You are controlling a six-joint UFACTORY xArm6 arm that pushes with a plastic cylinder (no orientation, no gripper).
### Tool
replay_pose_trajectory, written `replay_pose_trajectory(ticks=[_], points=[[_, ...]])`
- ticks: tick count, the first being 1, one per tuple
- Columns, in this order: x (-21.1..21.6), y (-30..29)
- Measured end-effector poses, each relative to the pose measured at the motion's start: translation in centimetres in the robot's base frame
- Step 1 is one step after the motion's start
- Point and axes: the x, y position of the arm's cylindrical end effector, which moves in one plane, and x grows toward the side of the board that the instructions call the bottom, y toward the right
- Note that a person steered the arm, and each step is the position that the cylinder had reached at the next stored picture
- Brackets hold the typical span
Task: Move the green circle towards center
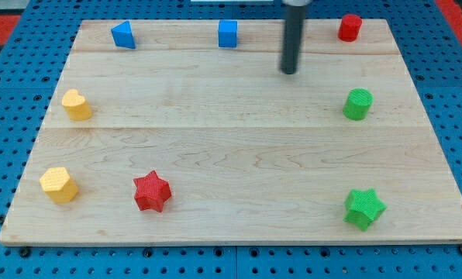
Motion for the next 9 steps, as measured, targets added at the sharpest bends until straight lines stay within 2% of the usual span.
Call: replay_pose_trajectory(ticks=[1,2,3,4,5,8,9], points=[[1.0,12.4],[5.9,17.0],[11.3,17.2],[13.2,10.8],[11.3,4.6],[9.4,9.7],[7.7,9.1]])
